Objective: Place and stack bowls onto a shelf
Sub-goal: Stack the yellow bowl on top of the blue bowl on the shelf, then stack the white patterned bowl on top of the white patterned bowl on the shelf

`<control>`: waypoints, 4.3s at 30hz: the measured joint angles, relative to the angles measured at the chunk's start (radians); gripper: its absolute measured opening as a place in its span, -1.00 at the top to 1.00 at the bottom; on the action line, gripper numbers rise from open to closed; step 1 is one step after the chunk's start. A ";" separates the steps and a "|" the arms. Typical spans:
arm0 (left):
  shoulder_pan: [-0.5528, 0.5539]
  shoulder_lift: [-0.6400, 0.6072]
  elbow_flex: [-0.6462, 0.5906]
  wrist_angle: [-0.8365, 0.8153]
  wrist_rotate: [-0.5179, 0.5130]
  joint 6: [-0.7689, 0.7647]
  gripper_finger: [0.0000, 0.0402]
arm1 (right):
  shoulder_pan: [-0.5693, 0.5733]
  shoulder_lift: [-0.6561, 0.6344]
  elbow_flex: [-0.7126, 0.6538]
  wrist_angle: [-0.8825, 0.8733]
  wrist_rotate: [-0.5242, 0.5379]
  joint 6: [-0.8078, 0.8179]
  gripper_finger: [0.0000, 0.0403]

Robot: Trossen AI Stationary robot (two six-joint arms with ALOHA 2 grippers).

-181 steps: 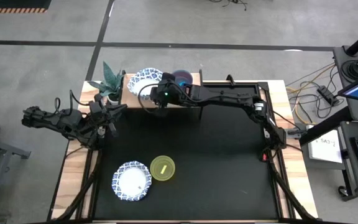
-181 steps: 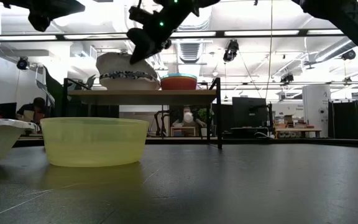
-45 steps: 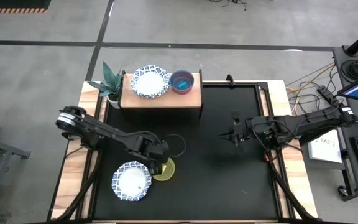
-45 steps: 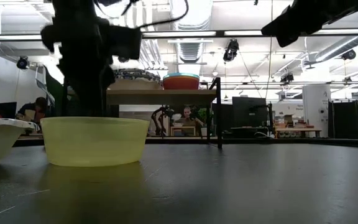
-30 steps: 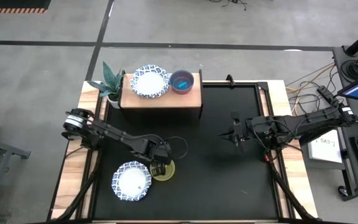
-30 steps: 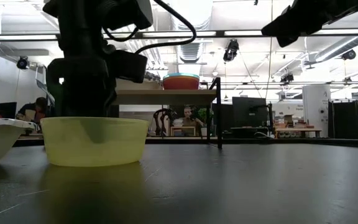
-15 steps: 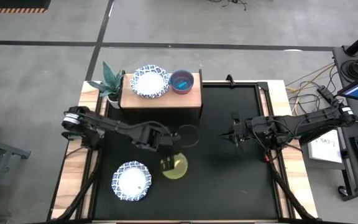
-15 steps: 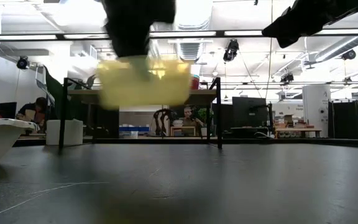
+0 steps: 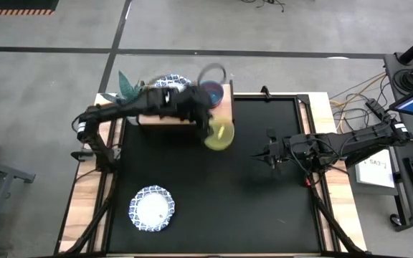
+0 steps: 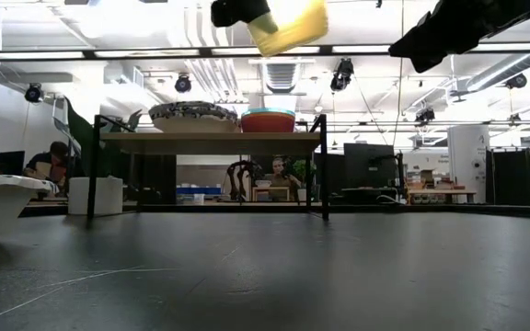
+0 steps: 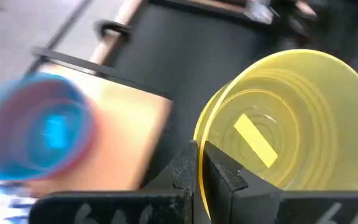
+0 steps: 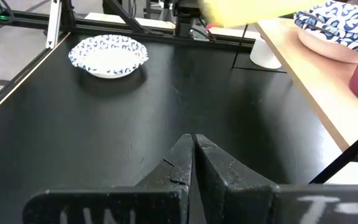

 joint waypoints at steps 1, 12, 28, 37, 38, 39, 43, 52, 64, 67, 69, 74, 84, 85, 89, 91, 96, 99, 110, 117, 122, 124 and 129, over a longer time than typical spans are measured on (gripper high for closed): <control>0.031 0.004 0.023 -0.004 0.000 0.004 1.00 | 0.000 0.000 0.000 0.000 0.000 0.001 0.96; 0.366 0.086 0.161 -0.059 0.079 0.036 1.00 | 0.000 0.000 0.000 -0.006 0.000 0.014 0.96; 0.469 0.259 0.309 -0.126 0.092 0.105 1.00 | 0.000 0.000 0.000 -0.014 0.000 0.007 0.96; 0.469 0.266 0.316 -0.133 0.077 0.092 1.00 | 0.000 0.000 0.000 -0.026 0.000 -0.003 0.96; 0.469 0.266 0.316 -0.133 0.077 0.092 1.00 | 0.000 0.000 0.000 -0.026 0.000 -0.003 0.96; 0.469 0.266 0.316 -0.133 0.077 0.092 1.00 | 0.000 0.000 0.000 -0.026 0.000 -0.003 0.96; 0.469 0.266 0.316 -0.133 0.078 0.092 0.96 | 0.000 0.000 0.000 -0.025 0.000 -0.004 0.96; 0.468 0.266 0.316 -0.129 0.078 0.092 0.59 | 0.000 0.000 0.000 -0.024 0.001 -0.003 0.96; 0.449 0.250 0.365 -0.164 0.089 0.209 0.62 | 0.000 0.000 0.000 -0.024 0.008 -0.006 0.96; 0.449 0.251 0.348 -0.177 0.089 0.211 0.81 | 0.000 0.000 0.000 -0.024 0.008 -0.013 0.96; 0.450 0.252 0.328 -0.176 0.085 0.210 0.94 | 0.000 0.000 0.000 -0.024 0.008 -0.013 0.96; 0.452 0.255 0.302 -0.169 0.053 0.191 0.94 | 0.000 0.000 0.000 -0.024 0.008 -0.013 0.96; 0.452 0.260 0.287 -0.164 0.024 0.184 0.99 | 0.000 0.000 -0.001 -0.024 0.008 -0.013 0.96; 0.452 0.261 0.280 -0.164 0.019 0.184 0.99 | 0.000 0.000 -0.001 -0.024 0.008 -0.013 0.96; 0.453 0.262 0.255 -0.162 0.015 0.172 0.99 | 0.000 0.000 -0.001 -0.024 0.008 -0.013 0.96; 0.452 0.262 0.246 -0.160 0.015 0.168 0.99 | 0.000 0.000 -0.001 -0.024 0.008 -0.013 0.96; 0.449 0.262 0.251 -0.160 0.015 0.166 0.99 | 0.000 0.000 -0.001 -0.024 0.008 -0.013 0.96; 0.430 0.247 0.252 -0.163 0.015 0.160 0.99 | 0.000 0.000 -0.001 -0.024 0.008 -0.013 0.96; 0.204 0.211 0.253 -0.339 0.029 0.131 1.00 | 0.000 0.001 -0.001 -0.024 0.008 -0.020 0.96; 0.000 0.211 0.252 -0.481 0.029 0.044 0.99 | 0.000 0.001 -0.001 -0.024 0.008 -0.019 0.96; -0.151 0.208 0.249 -0.527 0.028 -0.056 0.99 | 0.000 0.001 -0.001 -0.024 0.008 -0.013 0.96; -0.206 0.208 0.245 -0.527 0.013 -0.087 0.99 | 0.000 0.001 -0.001 -0.024 0.008 -0.012 0.96; -0.327 0.204 0.235 -0.537 -0.102 -0.189 0.99 | 0.000 0.001 -0.001 -0.024 0.008 -0.010 0.96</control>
